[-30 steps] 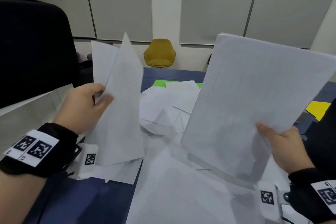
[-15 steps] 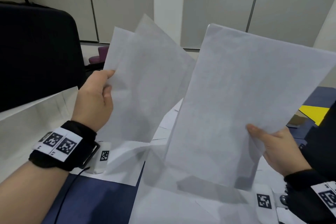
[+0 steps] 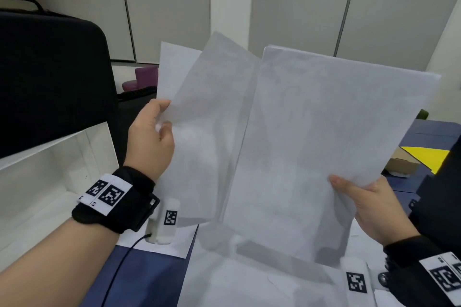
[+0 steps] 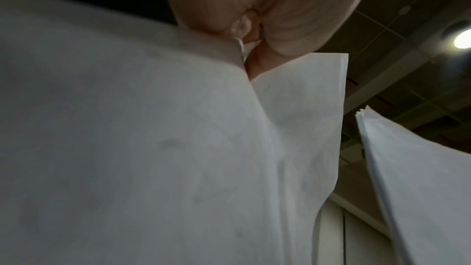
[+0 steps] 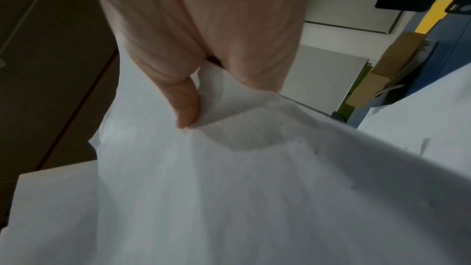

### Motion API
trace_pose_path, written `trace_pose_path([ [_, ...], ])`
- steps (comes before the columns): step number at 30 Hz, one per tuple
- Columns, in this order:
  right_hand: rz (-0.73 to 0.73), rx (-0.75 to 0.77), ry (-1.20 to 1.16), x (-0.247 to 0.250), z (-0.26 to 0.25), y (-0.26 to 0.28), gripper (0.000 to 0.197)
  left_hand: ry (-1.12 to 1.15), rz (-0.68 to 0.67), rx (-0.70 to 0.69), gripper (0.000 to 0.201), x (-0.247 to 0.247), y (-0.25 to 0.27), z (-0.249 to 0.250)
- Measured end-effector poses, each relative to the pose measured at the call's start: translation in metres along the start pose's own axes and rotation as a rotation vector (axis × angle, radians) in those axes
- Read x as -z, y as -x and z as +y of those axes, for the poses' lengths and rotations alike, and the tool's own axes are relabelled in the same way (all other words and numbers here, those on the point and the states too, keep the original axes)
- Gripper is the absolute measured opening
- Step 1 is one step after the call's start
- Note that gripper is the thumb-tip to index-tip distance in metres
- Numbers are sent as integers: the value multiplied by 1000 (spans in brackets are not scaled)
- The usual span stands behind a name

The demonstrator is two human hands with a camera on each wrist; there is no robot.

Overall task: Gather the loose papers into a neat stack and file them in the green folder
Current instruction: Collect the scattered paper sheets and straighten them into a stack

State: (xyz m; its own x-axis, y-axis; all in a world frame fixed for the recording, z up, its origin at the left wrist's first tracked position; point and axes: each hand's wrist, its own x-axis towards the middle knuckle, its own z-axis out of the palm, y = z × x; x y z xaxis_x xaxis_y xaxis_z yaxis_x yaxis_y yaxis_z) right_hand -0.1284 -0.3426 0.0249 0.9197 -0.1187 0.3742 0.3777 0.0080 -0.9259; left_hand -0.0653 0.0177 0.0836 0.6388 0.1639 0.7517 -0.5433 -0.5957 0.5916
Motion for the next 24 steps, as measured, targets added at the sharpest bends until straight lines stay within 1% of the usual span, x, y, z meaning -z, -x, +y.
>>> trace_pose_path([
  [3,-15,-1,-14,-2,0,0,64,151,-39,73,36,-9,3,4],
  [6,0,-29,-60,-3,1,-2,51,282,-76,167,38,-17,8,11],
  [8,24,-41,-114,-4,2,-4,49,369,-102,214,32,-23,13,18],
  [9,31,-52,-141,-6,3,-5,49,410,-112,229,32,-27,17,23],
  [10,32,-68,-157,-8,3,-5,47,437,-126,240,36,-31,20,26],
  [13,26,-123,-206,-12,7,-3,42,492,-185,262,39,-43,31,35],
  [19,34,-228,-270,-10,12,-1,34,530,-282,291,28,-54,45,36],
  [21,31,-260,-260,-10,13,0,37,527,-316,293,28,-56,47,37],
  [22,31,-271,-251,-11,14,0,40,521,-329,297,31,-57,48,38],
  [24,42,-280,-234,-12,16,1,50,515,-361,304,33,-58,51,39],
])
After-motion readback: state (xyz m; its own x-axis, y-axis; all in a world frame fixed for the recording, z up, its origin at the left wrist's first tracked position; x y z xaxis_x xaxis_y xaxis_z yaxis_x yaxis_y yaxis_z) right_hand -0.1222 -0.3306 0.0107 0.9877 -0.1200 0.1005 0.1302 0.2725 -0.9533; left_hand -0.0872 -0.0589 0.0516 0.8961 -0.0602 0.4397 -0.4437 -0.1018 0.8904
